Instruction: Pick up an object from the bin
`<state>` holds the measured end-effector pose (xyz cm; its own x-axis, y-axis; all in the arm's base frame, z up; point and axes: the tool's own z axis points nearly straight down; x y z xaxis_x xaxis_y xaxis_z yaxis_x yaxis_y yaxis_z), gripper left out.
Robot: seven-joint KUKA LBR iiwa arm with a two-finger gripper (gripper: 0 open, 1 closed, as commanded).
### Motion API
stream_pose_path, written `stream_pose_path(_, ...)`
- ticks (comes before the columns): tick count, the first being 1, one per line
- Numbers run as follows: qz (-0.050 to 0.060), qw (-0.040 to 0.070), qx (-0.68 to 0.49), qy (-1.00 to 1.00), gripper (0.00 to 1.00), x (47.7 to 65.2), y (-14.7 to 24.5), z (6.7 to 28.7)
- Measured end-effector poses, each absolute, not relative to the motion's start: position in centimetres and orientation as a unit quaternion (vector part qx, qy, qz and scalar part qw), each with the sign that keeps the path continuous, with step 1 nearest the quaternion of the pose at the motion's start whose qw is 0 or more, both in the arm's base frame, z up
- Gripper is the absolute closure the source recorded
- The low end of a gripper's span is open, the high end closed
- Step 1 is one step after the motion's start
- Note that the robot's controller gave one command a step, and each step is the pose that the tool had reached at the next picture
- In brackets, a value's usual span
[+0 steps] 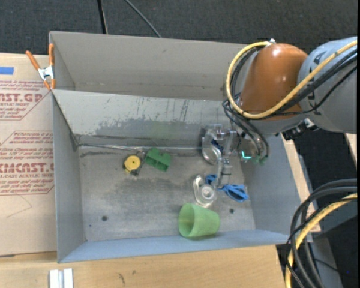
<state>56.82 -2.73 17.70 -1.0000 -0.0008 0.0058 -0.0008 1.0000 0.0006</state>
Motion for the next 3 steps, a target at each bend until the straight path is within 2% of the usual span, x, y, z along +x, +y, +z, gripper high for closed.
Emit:
stream_pose_path(1, 0.0, 0.001, 0.184, -0.983, 0.0, 53.14, -8.49, 7.98)
stream_pose_path(2, 0.0, 0.0, 0.184, -0.983, 1.0, 53.24, -8.42, 8.09)
stream_pose_path(3, 0.0, 0.0, 0.184, -0.983, 0.0, 53.23, -8.42, 8.08)
